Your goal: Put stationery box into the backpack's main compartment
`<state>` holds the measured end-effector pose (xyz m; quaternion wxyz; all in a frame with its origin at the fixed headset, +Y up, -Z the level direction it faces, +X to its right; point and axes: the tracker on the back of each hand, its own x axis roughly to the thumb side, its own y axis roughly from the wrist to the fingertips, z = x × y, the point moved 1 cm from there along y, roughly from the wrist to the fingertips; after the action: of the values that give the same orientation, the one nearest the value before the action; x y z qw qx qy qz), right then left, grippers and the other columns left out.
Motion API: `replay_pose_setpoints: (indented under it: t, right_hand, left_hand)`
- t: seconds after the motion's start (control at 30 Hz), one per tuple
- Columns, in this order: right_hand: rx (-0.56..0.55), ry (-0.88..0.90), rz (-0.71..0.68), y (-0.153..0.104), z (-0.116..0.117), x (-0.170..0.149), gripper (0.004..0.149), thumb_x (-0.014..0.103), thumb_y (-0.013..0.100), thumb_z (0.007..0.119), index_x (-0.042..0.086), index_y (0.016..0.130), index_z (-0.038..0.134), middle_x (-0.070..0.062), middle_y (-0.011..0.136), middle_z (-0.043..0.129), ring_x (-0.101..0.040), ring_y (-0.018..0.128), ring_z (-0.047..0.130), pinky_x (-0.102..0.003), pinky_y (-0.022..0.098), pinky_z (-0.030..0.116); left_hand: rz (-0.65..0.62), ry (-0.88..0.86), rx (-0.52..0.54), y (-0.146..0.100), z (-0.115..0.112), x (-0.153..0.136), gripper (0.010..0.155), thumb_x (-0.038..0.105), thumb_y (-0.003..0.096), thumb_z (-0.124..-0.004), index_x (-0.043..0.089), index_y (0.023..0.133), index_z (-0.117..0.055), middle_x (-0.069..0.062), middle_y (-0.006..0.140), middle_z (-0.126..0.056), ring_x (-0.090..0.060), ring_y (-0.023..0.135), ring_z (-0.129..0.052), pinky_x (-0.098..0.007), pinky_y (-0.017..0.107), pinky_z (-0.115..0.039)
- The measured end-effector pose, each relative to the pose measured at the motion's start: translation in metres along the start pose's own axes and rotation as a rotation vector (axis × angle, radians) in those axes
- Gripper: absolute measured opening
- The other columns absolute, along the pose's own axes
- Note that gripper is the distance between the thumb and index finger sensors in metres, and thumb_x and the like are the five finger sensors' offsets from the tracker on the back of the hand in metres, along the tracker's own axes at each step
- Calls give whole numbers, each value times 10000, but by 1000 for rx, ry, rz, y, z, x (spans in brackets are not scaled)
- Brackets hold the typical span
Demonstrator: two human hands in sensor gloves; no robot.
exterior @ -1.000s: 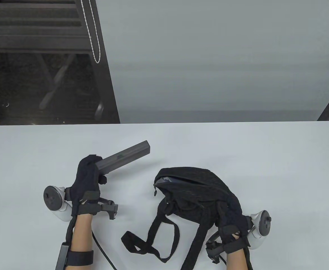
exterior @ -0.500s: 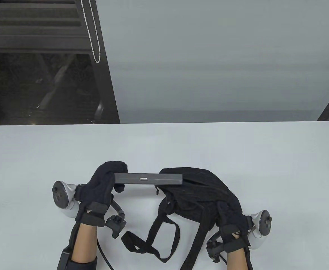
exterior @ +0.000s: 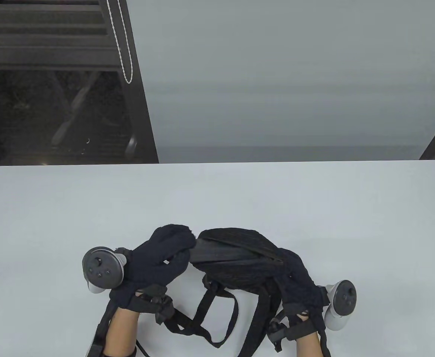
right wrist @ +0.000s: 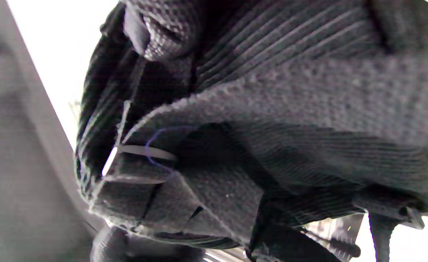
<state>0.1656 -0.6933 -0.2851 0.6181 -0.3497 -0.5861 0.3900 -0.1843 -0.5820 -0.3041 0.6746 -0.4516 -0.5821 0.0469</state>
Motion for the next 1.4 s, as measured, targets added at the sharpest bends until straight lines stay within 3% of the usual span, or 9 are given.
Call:
replay_pose_setpoints:
  t: [0.3, 0.47, 0.67, 0.77, 0.9, 1.07, 1.2, 1.33, 1.4]
  right_hand:
    - [72, -129, -48, -1, 25, 14, 380, 379, 528, 772, 451, 900, 742, 117, 1057, 683, -326, 1016, 619, -548, 718, 610]
    - [107, -122, -85, -2, 48, 20, 377, 377, 526, 770, 449, 895, 743, 108, 1049, 691, -327, 1006, 634, -549, 710, 622]
    - [105, -28, -101, -1, 45, 19, 371, 369, 524, 774, 427, 890, 756, 113, 1042, 705, -319, 980, 703, -540, 700, 647]
    - [92, -66, -112, -1, 39, 16, 368, 361, 519, 783, 423, 882, 771, 115, 1038, 719, -321, 969, 730, -542, 690, 665]
    - [24, -57, -94, -2, 32, 15, 376, 370, 521, 781, 425, 892, 763, 116, 1035, 719, -313, 978, 710, -533, 687, 683]
    - [-30, 74, -78, -3, 18, 9, 381, 388, 533, 758, 441, 909, 734, 123, 1049, 692, -308, 994, 678, -523, 703, 666]
    - [-29, 206, -90, -3, 14, 8, 383, 387, 535, 752, 441, 913, 726, 116, 1051, 687, -307, 984, 697, -505, 696, 688]
    - [-8, 366, -91, -2, 12, 6, 386, 398, 546, 736, 450, 927, 700, 119, 1063, 662, -291, 997, 693, -485, 715, 693]
    - [26, 503, -82, -1, 14, 2, 387, 400, 552, 727, 456, 932, 686, 120, 1069, 650, -290, 1007, 677, -484, 726, 681]
  left_hand:
    - [22, 248, -135, 8, -40, 10, 470, 545, 592, -773, 307, 996, -800, -124, 1003, -710, -564, 725, -736, -480, 447, -779]
    - [29, 289, -191, 10, -65, 10, 601, 560, 585, -775, 227, 1083, -719, -113, 1012, -732, -571, 713, -723, -481, 438, -775]
    - [81, 66, -305, 9, -89, -8, 722, 621, 598, -610, 214, 1187, -512, -97, 1171, -564, -602, 817, -601, -537, 490, -724]
    - [124, -93, -333, 8, -96, -21, 710, 605, 601, -648, 249, 1189, -470, -51, 1229, -445, -557, 919, -511, -580, 533, -680]
    - [149, -330, -396, 8, -75, -30, 707, 587, 626, -657, 230, 1198, -442, -43, 1250, -311, -477, 1056, -360, -608, 656, -583]
    - [82, -574, -199, -2, -5, -38, 526, 413, 649, -759, 311, 1144, -610, -28, 1226, -509, -481, 1077, -637, -680, 695, -618]
    - [221, -430, -15, -28, 34, -66, 477, 287, 619, -823, 299, 1083, -710, -35, 1158, -648, -439, 1053, -681, -681, 709, -609]
    - [401, -267, -120, -58, 14, -99, 655, 292, 560, -908, 334, 1136, -598, -40, 1200, -564, -435, 1122, -546, -698, 743, -515]
    - [394, -367, -310, -66, -29, -111, 824, 381, 552, -946, 372, 1177, -410, -49, 1244, -378, -461, 1150, -357, -718, 753, -386]
